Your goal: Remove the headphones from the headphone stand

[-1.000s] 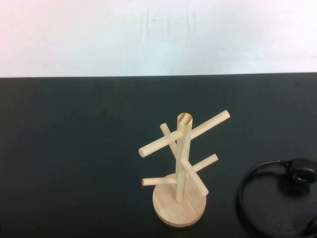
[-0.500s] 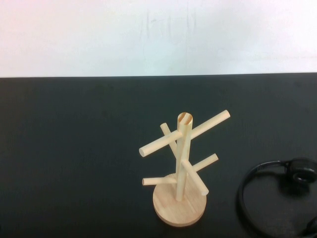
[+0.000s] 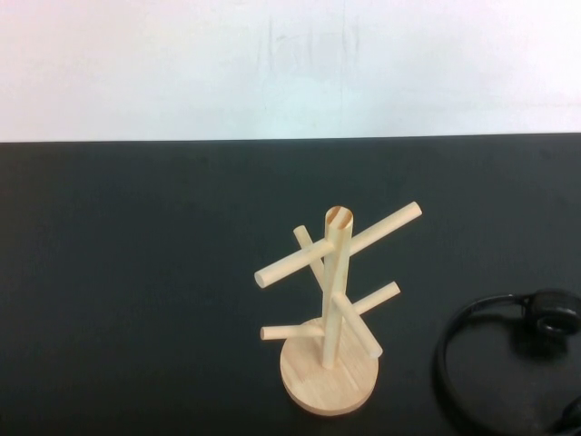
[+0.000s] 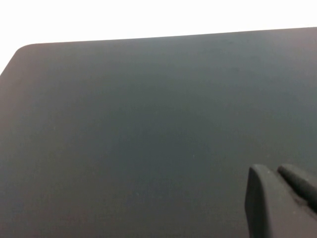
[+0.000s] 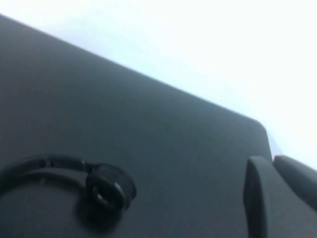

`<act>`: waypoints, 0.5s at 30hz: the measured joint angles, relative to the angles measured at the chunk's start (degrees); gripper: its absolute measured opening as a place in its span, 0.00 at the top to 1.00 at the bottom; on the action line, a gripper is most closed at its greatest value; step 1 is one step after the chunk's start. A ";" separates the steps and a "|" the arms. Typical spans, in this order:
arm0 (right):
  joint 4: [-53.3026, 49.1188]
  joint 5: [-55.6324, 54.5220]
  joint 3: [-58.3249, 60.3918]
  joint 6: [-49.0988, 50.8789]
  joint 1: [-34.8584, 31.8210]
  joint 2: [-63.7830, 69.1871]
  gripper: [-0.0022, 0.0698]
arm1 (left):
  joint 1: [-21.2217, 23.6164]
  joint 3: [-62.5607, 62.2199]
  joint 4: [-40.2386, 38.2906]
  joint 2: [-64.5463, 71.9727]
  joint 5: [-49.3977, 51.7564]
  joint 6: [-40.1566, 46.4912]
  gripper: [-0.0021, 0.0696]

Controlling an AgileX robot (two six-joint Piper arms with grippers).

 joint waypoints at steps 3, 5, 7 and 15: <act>1.26 -4.10 6.33 1.13 -0.29 -5.97 0.98 | 0.00 0.00 0.00 0.00 0.00 0.00 0.97; 1.72 -8.66 11.19 1.48 -0.29 -8.61 0.98 | 0.00 0.00 0.00 0.00 0.00 0.00 0.97; 2.52 -13.73 16.47 2.45 -0.29 -9.06 0.98 | 0.00 0.00 0.00 0.00 0.00 0.00 0.97; 6.89 -14.81 24.85 13.08 -1.05 -9.23 0.98 | 0.00 0.00 0.00 0.00 0.00 0.00 0.97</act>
